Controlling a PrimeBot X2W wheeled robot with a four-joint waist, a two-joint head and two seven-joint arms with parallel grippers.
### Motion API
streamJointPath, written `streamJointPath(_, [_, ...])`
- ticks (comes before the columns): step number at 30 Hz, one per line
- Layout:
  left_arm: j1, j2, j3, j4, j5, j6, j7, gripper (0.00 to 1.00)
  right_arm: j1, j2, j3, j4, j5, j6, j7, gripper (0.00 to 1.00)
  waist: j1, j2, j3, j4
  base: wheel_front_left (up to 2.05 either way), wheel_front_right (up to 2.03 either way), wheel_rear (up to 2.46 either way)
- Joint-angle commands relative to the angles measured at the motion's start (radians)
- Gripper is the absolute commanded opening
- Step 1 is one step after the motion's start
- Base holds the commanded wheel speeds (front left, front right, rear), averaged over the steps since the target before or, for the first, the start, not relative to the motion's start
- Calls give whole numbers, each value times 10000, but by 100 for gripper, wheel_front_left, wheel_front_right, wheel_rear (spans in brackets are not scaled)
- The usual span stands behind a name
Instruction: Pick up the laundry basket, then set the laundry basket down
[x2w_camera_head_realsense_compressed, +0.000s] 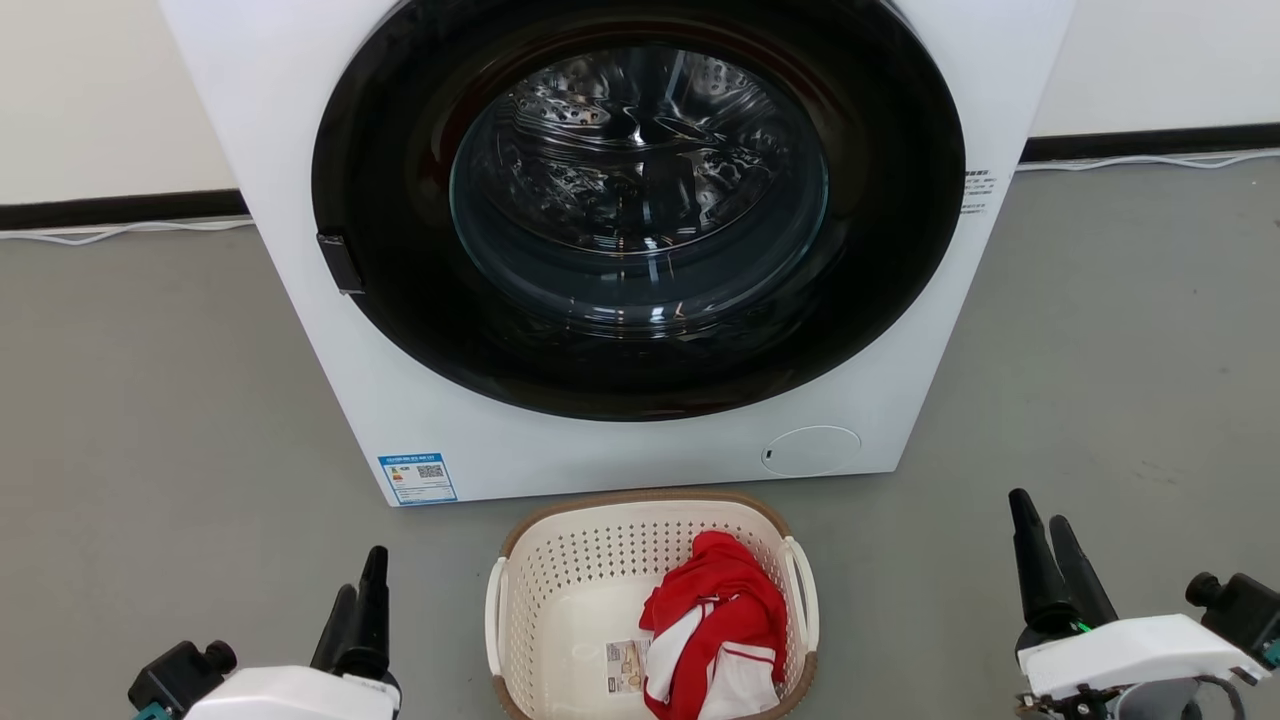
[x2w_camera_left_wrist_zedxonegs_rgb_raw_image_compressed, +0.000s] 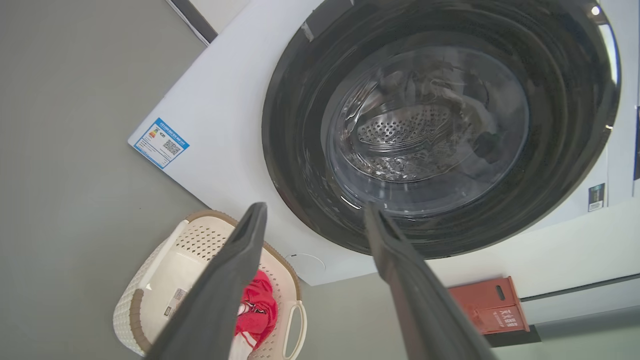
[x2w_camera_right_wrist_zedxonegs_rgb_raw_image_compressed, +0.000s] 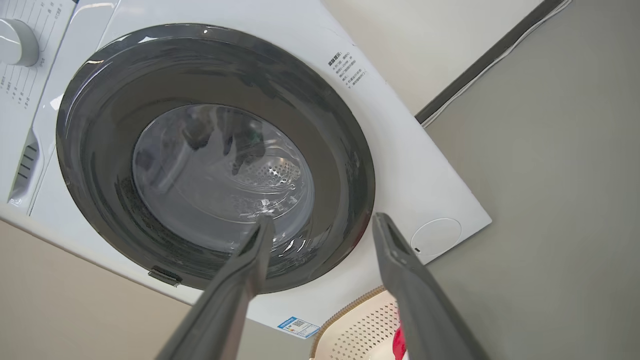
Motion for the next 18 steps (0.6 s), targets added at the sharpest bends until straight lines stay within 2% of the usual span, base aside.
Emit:
streamJointPath(1, [-171, 104, 109, -304, 280, 40, -117, 100, -228, -182, 114, -345, -322, 41, -166, 100, -1, 0, 0, -1, 0, 0, 0])
streamJointPath(18, [-70, 121, -11, -372, 2809, 203, -617, 100, -261, -347, 265, 190, -2599, 51, -666, 100, -1, 0, 9, -15, 0, 0, 0])
